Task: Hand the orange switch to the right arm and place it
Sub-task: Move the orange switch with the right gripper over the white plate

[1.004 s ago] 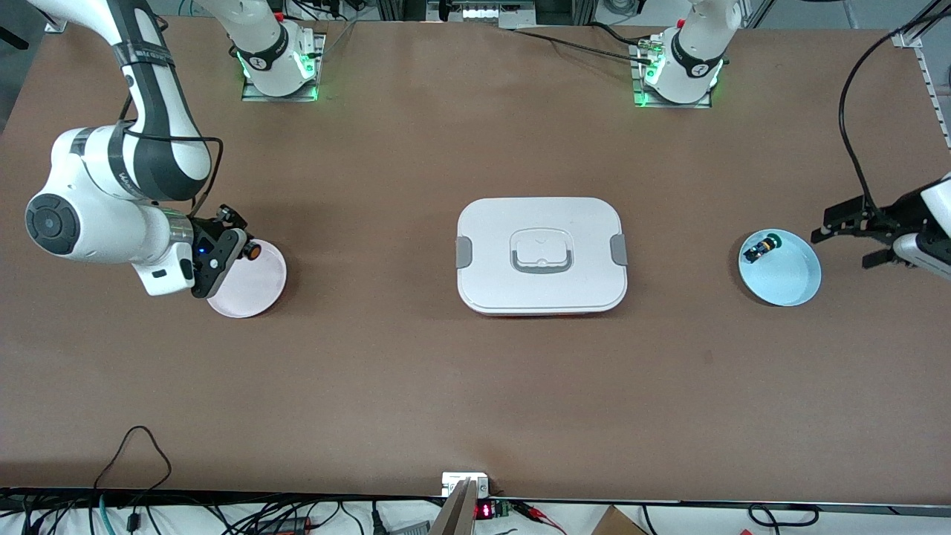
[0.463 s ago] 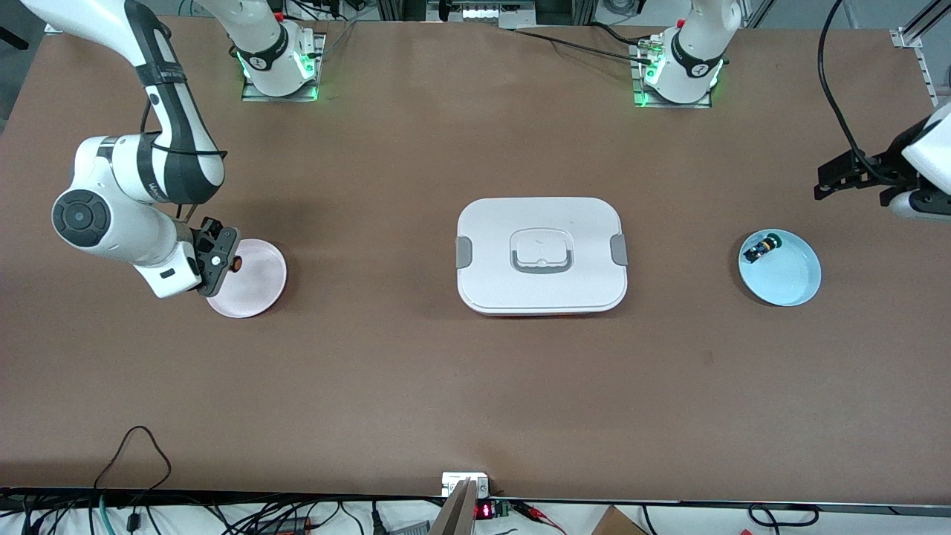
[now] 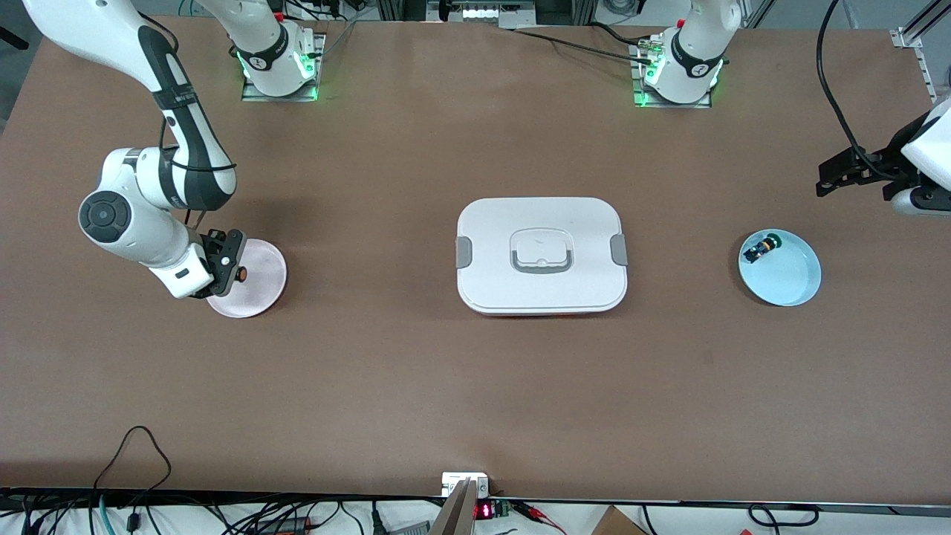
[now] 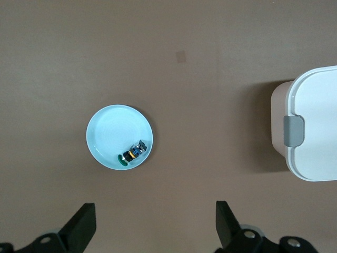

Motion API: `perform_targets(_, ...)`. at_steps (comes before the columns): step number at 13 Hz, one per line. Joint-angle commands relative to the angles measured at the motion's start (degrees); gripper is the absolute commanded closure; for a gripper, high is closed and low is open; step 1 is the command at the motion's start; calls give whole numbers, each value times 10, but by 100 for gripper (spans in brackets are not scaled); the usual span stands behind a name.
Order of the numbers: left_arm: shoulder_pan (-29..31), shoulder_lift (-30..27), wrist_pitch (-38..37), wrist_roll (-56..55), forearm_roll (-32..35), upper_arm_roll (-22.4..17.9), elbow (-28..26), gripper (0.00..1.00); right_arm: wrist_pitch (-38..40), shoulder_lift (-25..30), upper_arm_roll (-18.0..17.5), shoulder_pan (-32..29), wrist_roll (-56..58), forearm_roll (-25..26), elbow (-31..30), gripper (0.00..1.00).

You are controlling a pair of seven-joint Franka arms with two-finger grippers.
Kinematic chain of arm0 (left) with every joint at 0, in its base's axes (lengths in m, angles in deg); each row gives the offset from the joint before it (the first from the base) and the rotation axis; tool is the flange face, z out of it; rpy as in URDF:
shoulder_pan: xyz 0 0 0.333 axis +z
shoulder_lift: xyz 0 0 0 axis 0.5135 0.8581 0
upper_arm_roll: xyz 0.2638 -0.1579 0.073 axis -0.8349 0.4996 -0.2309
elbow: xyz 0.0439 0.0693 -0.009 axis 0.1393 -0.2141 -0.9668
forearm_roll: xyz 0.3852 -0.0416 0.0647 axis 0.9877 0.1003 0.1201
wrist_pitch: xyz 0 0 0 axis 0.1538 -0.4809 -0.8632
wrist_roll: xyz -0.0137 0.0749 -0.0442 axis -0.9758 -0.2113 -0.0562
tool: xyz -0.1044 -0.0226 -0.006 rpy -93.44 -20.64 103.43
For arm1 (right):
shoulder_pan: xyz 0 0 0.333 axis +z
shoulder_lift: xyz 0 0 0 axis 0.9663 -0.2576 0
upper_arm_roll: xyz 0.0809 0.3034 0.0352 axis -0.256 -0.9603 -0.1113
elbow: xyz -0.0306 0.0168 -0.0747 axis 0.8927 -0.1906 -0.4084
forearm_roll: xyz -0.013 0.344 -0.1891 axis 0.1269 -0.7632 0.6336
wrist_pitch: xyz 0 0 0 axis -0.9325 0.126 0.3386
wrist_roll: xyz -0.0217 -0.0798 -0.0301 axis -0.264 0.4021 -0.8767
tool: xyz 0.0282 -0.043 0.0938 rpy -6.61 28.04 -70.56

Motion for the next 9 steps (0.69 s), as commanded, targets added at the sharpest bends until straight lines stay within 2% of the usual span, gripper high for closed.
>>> perform_targets(1, -5, 3, 0, -4, 6, -2, 2, 0, -50, -7, -7, -7, 10, 9, -30, 82)
perform_targets(4, -4, 3, -2, -5, -20, -14, 2, 0, -108, -21, -7, -7, 10, 9, -59, 82)
perform_targets(9, -5, 5, -3, -3, -17, -15, 1, 0, -149, -38, -9, -8, 12, 9, -84, 81)
